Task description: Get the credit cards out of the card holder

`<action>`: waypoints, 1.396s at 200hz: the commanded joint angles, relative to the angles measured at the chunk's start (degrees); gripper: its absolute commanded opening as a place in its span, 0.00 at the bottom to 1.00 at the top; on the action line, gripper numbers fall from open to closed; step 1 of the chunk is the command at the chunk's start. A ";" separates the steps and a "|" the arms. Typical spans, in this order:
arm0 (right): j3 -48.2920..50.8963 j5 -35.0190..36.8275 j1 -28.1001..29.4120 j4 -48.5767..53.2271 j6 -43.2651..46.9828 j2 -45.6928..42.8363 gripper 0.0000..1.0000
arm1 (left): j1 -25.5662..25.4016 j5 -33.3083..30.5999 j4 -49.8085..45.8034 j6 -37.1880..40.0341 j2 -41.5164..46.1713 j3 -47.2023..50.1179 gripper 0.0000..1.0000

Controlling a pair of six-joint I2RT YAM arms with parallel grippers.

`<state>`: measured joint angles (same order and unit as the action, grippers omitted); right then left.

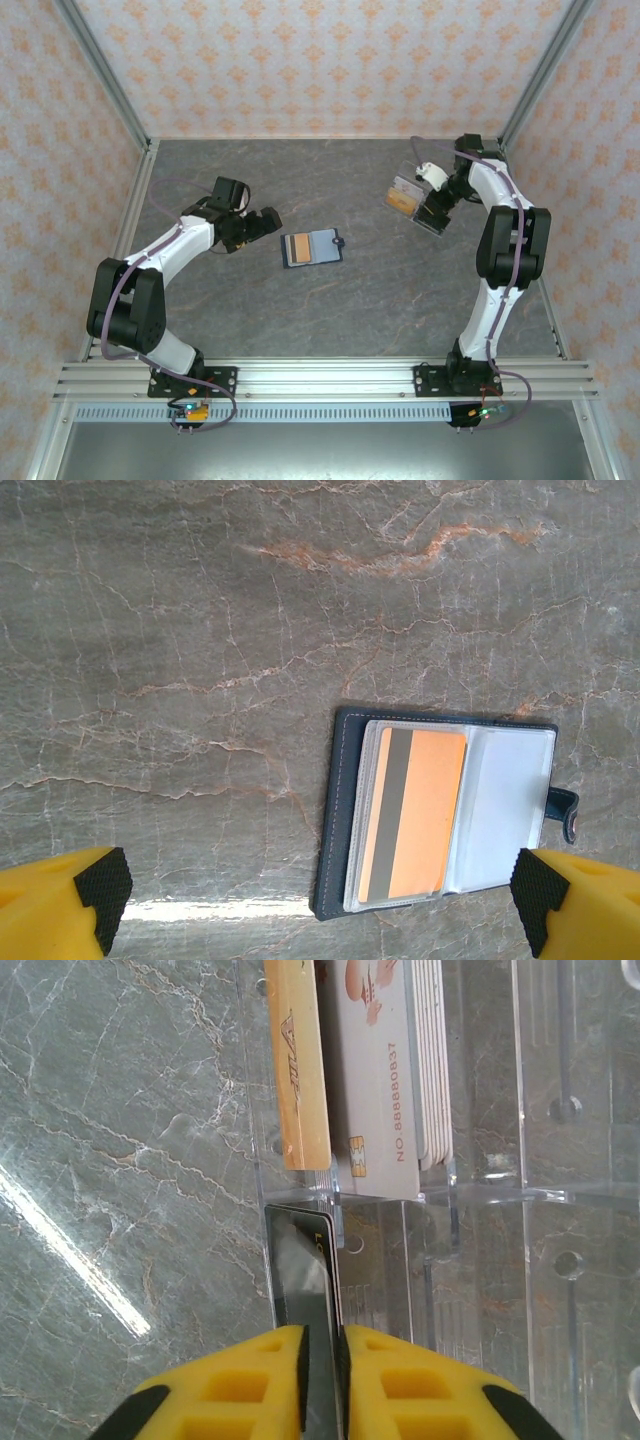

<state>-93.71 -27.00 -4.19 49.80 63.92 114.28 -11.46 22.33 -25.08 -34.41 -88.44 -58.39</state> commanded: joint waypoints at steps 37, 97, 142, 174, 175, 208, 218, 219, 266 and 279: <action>1.68 -1.60 -0.19 -2.62 -0.26 -1.90 0.19 | 0.20 0.57 0.42 0.67 0.09 0.49 1.00; 2.69 -7.94 3.34 -4.49 -16.24 -9.41 0.33 | 0.11 -0.42 0.45 -0.22 2.26 1.47 1.00; 7.64 -11.11 10.87 -14.69 -46.83 -13.64 0.34 | -0.73 0.61 1.06 -1.00 2.09 2.16 1.00; 11.60 -8.83 21.99 -19.53 -56.84 -13.56 0.34 | -1.92 0.70 2.45 -2.24 1.63 2.79 1.00; 11.74 -8.67 22.32 -19.81 -57.26 -13.56 0.35 | -1.95 0.70 2.47 -2.28 1.62 2.82 1.00; 13.17 -9.55 32.31 -26.12 -71.37 -9.76 0.33 | -3.45 0.37 3.23 -3.66 0.87 3.37 1.00; 13.73 -9.42 34.97 -28.45 -74.68 -8.73 0.34 | -3.97 0.11 3.37 -4.37 0.52 3.46 1.00; 13.73 -9.31 35.22 -28.58 -75.01 -8.64 0.34 | -3.99 0.05 3.33 -4.49 0.49 3.46 1.00; 14.90 -5.25 40.67 -36.09 -93.80 -2.32 0.32 | -4.47 -1.84 3.25 -7.76 -0.72 3.72 1.00; 14.36 -4.40 41.57 -36.10 -94.71 -0.66 0.32 | -4.58 -1.83 3.43 -8.12 -1.00 3.79 1.00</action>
<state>-79.55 -34.44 36.53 17.85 -21.04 110.78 -15.55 22.04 -22.65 -40.53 -88.42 -55.66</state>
